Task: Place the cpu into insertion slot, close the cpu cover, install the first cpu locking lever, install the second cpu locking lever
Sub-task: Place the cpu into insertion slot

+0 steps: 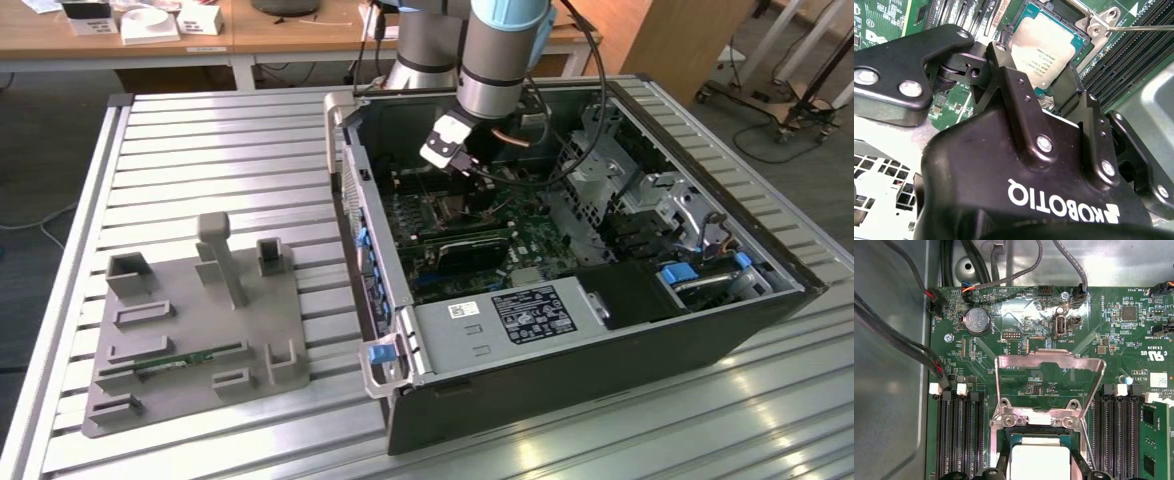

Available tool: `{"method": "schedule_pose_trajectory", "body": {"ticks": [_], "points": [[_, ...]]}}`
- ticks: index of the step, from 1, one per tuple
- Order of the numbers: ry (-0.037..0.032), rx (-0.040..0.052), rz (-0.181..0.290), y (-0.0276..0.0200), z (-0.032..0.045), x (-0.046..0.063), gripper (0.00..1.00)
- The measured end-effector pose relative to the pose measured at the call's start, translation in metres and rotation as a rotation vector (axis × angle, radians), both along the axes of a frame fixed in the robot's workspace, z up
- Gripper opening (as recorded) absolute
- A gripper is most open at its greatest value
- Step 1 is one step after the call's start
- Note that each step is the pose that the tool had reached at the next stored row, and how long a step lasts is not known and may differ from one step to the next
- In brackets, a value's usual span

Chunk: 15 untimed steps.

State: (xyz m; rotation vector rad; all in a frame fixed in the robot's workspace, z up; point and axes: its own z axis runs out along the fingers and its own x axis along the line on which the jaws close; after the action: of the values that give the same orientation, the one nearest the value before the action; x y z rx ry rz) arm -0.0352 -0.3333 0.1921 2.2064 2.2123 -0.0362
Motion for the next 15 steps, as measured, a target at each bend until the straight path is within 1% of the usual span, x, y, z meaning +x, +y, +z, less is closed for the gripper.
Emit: {"method": "schedule_pose_trajectory", "body": {"ticks": [12,13,14,15], "points": [[-0.0007,0.0007,0.000,0.0001,-0.0006,0.0001,0.55],[-0.0008,0.0014,0.000,0.0002,-0.0008,0.0001,0.61],[-0.0006,0.0012,0.000,0.0002,-0.0007,0.0001,0.61],[-0.0004,0.0007,0.000,0.0001,-0.0006,0.0001,0.67]]}}
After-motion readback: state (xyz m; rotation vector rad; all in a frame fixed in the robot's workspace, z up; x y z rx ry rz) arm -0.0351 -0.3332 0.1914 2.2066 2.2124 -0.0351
